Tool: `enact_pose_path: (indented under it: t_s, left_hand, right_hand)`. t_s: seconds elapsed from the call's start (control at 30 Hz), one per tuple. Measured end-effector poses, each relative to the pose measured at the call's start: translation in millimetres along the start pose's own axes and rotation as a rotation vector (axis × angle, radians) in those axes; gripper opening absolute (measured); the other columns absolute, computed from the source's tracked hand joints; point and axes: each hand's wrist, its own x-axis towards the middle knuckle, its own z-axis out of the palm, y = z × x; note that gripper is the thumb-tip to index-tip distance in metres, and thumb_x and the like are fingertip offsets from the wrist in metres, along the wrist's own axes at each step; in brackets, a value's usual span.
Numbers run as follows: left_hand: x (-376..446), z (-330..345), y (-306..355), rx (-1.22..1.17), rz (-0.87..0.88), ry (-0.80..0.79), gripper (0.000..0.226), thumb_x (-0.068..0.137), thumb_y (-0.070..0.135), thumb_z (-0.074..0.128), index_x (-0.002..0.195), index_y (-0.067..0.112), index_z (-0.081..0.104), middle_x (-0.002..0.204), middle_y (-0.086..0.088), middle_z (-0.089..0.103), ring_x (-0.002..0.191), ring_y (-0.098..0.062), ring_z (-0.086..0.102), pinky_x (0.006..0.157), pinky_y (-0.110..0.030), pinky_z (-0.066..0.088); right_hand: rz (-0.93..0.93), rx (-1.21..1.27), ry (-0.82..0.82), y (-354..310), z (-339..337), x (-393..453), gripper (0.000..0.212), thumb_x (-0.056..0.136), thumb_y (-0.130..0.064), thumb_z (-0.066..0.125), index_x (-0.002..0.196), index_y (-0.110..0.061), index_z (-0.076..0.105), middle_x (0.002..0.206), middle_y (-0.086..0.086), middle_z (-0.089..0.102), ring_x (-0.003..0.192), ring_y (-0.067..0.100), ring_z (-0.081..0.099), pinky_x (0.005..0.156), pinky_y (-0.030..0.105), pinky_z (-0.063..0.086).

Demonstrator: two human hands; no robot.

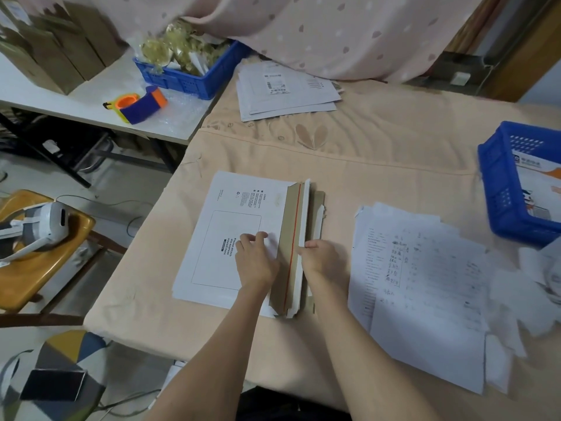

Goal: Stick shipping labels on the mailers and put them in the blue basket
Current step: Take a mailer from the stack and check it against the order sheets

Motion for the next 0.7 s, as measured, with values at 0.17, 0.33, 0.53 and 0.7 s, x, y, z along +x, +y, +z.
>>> enact_pose_path:
  t_s: [0.17, 0.33, 0.53, 0.7]
  left_hand:
    - [-0.2, 4.9, 9.1, 0.024, 0.058, 0.063, 0.05, 0.078, 0.029, 0.064, 0.124, 0.017, 0.05, 0.127, -0.007, 0.041, 0.117, -0.026, 0.038, 0.093, -0.03, 0.032]
    - [0.4, 8.2, 17.4, -0.049, 0.137, 0.076, 0.044, 0.079, 0.016, 0.059, 0.121, 0.011, 0.05, 0.129, -0.008, 0.041, 0.117, -0.027, 0.042, 0.093, -0.032, 0.034]
    - [3.5, 11.1, 22.8, -0.151, 0.251, 0.114, 0.019, 0.087, 0.013, 0.054, 0.103, 0.005, 0.05, 0.122, -0.012, 0.043, 0.102, -0.033, 0.05, 0.08, -0.038, 0.044]
    - [0.4, 13.1, 26.5, -0.154, 0.296, 0.101, 0.018, 0.089, 0.011, 0.051, 0.106, 0.003, 0.049, 0.131, -0.013, 0.041, 0.107, -0.031, 0.048, 0.078, -0.037, 0.045]
  right_hand:
    - [-0.123, -0.021, 0.09, 2.4, 2.8, 0.3, 0.019, 0.085, -0.012, 0.064, 0.103, -0.015, 0.067, 0.102, 0.0, 0.07, 0.078, 0.011, 0.057, 0.055, 0.016, 0.036]
    - [-0.216, -0.142, 0.173, 2.8, 3.1, -0.6, 0.018, 0.082, -0.017, 0.065, 0.098, -0.024, 0.07, 0.099, -0.006, 0.065, 0.083, 0.013, 0.061, 0.071, 0.028, 0.05]
    - [-0.266, -0.13, 0.16, 2.2, -0.6, -5.4, 0.02, 0.087, -0.021, 0.058, 0.104, -0.025, 0.067, 0.093, -0.008, 0.068, 0.087, 0.015, 0.064, 0.07, 0.026, 0.047]
    - [-0.297, -0.128, 0.161, 4.4, -8.4, -5.1, 0.018, 0.087, -0.015, 0.057, 0.104, -0.018, 0.064, 0.098, -0.004, 0.055, 0.08, 0.008, 0.052, 0.061, 0.01, 0.032]
